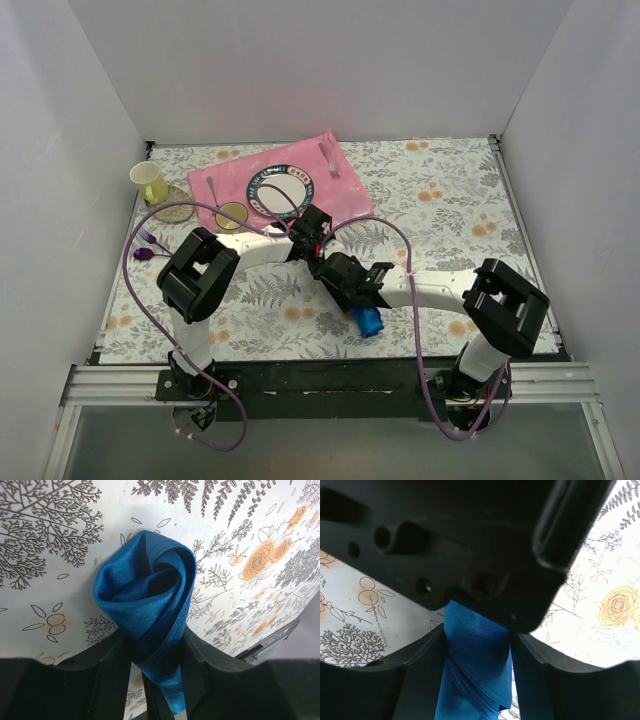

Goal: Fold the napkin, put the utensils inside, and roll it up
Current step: Roll the napkin with the utensil

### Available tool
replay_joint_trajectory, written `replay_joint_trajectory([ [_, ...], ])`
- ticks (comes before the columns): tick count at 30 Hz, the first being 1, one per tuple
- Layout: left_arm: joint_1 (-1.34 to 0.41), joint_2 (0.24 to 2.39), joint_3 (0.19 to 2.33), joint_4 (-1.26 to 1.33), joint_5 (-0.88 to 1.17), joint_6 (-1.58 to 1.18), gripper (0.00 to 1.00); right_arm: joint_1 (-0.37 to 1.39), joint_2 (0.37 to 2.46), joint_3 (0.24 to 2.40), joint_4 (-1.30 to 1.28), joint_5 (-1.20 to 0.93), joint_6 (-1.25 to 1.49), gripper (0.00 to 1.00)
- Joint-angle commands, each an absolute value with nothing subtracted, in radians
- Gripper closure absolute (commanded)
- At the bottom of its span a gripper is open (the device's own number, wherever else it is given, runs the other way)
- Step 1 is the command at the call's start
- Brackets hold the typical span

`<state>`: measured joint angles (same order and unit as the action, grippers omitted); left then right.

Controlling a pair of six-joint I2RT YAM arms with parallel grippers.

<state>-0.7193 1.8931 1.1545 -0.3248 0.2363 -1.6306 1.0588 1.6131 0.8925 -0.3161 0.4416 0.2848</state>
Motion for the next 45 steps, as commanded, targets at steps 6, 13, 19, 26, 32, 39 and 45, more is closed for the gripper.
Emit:
replay_joint_trajectory([
  [6, -0.726, 1.908, 1.126, -0.383, 0.199, -1.605, 0.53, 0.960, 1.551, 0.781, -0.207, 0.330, 0.288, 0.53],
  [13, -0.703, 1.875, 1.169, -0.402, 0.172, -1.574, 0.34, 0.809, 1.506, 0.693, -0.097, 0.060, 0.288, 0.63],
  [19, -0.667, 1.822, 1.181, -0.433, 0.129, -1.545, 0.30, 0.727, 1.496, 0.664, -0.060, 0.006, 0.291, 0.64],
  [26, -0.618, 1.711, 1.138, -0.443, 0.106, -1.531, 0.28, 0.686, 1.525, 0.676, -0.060, -0.029, 0.285, 0.65],
  [32, -0.611, 1.595, 1.124, -0.466, 0.052, -1.523, 0.26, 0.664, 1.554, 0.692, -0.061, -0.043, 0.281, 0.67],
  [39, -0.609, 1.552, 1.109, -0.462, 0.054, -1.516, 0.26, 0.643, 1.548, 0.690, -0.103, 0.032, 0.319, 0.67],
  [45, -0.609, 1.549, 1.086, -0.433, 0.098, -1.520, 0.26, 0.545, 1.519, 0.646, -0.113, 0.064, 0.356, 0.69],
])
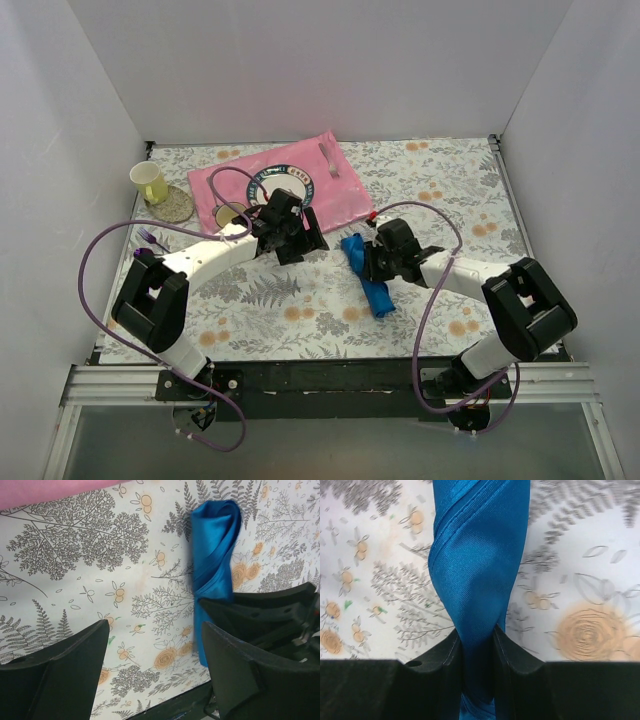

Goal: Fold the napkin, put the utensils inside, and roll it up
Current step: Roll the napkin with the utensil

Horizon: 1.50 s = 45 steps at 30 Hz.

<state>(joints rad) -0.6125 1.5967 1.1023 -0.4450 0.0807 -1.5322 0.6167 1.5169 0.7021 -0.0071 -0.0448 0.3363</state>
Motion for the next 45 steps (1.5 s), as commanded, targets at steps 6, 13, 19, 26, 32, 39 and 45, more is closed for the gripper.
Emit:
replay_joint_trajectory([
  [6, -0.609, 1.534, 1.078, -0.411, 0.152, -1.500, 0.26, 0.378, 1.529, 0.647, -0.139, 0.075, 0.371, 0.69],
  [13, -0.609, 1.506, 1.066, -0.407, 0.212, -1.457, 0.26, 0.167, 1.595, 0.739, -0.193, 0.104, 0.396, 0.67],
  [19, -0.609, 1.434, 1.029, -0.408, 0.247, -1.416, 0.25, 0.058, 1.669, 0.836, -0.213, 0.155, 0.502, 0.68],
  [26, -0.666, 1.359, 1.029, -0.422, 0.199, -1.379, 0.24, 0.018, 1.782, 1.058, -0.319, 0.232, 0.633, 0.68],
  [32, -0.690, 1.319, 1.028, -0.431, 0.161, -1.364, 0.22, 0.009, 1.936, 1.279, -0.405, 0.273, 0.715, 0.67],
  [39, -0.726, 1.295, 1.042, -0.466, 0.100, -1.335, 0.21, 0.009, 2.032, 1.388, -0.431, 0.273, 0.742, 0.64],
  [45, -0.739, 1.293, 1.048, -0.472, 0.083, -1.328, 0.20, 0.009, 2.057, 1.457, -0.482, 0.287, 0.716, 0.49],
])
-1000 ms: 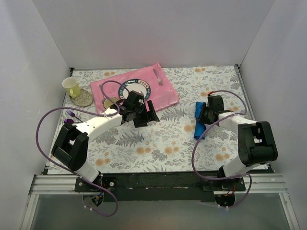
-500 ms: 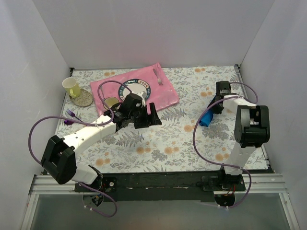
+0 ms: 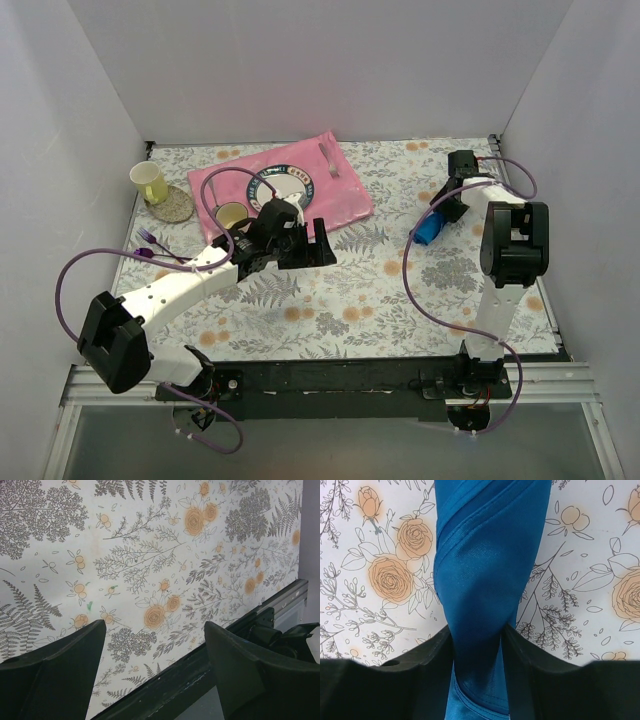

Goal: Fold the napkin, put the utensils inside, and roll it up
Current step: Roll the napkin with the utensil

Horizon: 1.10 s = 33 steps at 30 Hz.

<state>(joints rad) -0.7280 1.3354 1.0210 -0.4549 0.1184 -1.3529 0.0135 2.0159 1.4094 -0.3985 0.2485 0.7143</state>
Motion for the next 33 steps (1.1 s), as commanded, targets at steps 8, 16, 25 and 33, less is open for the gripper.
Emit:
replay_joint_trajectory([
  [8, -0.739, 1.292, 1.043, -0.462, 0.084, -1.330, 0.20, 0.011, 2.029, 1.488, -0.520, 0.290, 0.657, 0.39],
  [16, -0.739, 1.296, 1.035, -0.449, 0.092, -1.335, 0.19, 0.014, 1.948, 1.483, -0.505, 0.265, 0.577, 0.35],
  [25, -0.739, 1.301, 1.042, -0.453, 0.090, -1.330, 0.18, 0.063, 1.861, 1.560, -0.521, 0.249, 0.486, 0.34],
  [33, -0.739, 1.331, 1.100, -0.445, 0.141, -1.269, 0.11, 0.221, 1.584, 1.516, -0.516, 0.152, 0.336, 0.33],
])
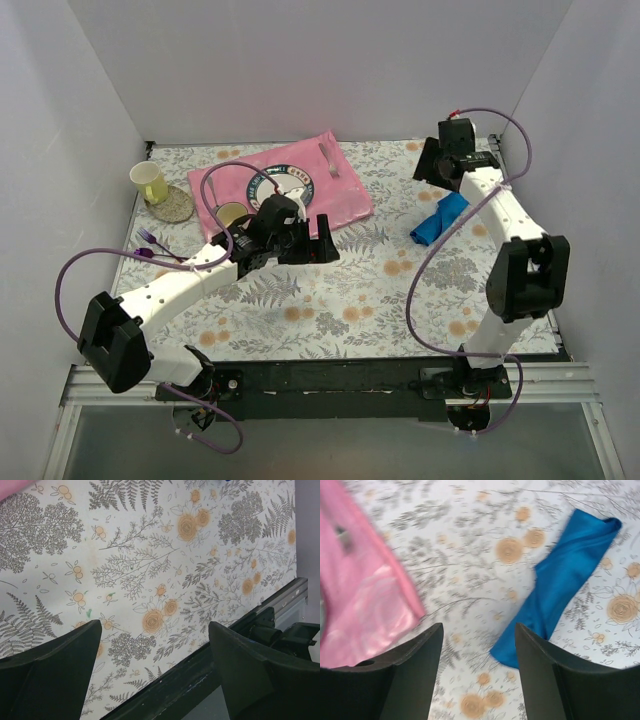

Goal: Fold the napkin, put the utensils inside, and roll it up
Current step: Roll the napkin with the utensil

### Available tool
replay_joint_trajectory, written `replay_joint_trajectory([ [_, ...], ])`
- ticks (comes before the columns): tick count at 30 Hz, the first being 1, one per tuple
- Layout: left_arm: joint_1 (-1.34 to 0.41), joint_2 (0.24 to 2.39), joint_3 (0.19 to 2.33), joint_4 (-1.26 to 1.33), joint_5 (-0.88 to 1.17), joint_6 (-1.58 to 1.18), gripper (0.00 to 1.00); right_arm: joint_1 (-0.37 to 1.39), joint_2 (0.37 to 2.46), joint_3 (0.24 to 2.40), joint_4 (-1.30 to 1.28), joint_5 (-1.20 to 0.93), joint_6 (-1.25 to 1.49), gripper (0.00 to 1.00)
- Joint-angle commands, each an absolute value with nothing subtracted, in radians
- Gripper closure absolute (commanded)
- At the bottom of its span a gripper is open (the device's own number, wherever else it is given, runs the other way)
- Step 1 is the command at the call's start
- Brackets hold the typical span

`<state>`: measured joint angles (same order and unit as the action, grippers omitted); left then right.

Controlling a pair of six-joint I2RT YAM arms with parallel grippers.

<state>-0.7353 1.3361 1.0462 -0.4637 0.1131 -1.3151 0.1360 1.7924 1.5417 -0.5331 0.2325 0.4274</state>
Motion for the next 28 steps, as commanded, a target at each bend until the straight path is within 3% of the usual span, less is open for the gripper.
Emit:
replay_joint_trajectory([
  [1, -0.738, 1.335, 1.103, -0.443, 0.153, -1.269, 0.10, 0.239, 1.539, 1.441, -0.482, 0.103, 0.330, 0.33],
  [3, -0.730, 1.319, 1.089, -0.391, 0.175, -1.290, 0.09, 0.244, 1.415, 1.361, -0.437, -0.036, 0.350, 0.33],
  [7, -0.689, 1.290, 1.081, -0.281, 0.287, -1.315, 0.02, 0.245, 1.203, 1.186, -0.364, -0.112, 0.313, 0.30],
  [8, -0.689, 1.284, 1.083, -0.249, 0.301, -1.312, 0.02, 0.244, 1.168, 1.155, -0.361, -0.113, 0.299, 0.04],
  [9, -0.689, 1.273, 1.083, -0.230, 0.299, -1.309, 0.02, 0.244, 1.113, 1.146, -0.389, -0.104, 0.301, 0.01],
  [15, -0.689, 1.117, 0.991, -0.010, 0.160, -1.347, 0.02, 0.244, 0.901, 1.072, -0.462, -0.063, 0.229, 0.01],
  [20, -0.689, 1.080, 0.976, 0.176, 0.159, -1.396, 0.02, 0.244, 0.680, 0.953, -0.417, -0.047, 0.235, 0.01],
  [28, -0.689, 1.143, 1.052, 0.176, 0.183, -1.430, 0.02, 0.244, 0.729, 0.977, -0.526, -0.084, 0.203, 0.01],
])
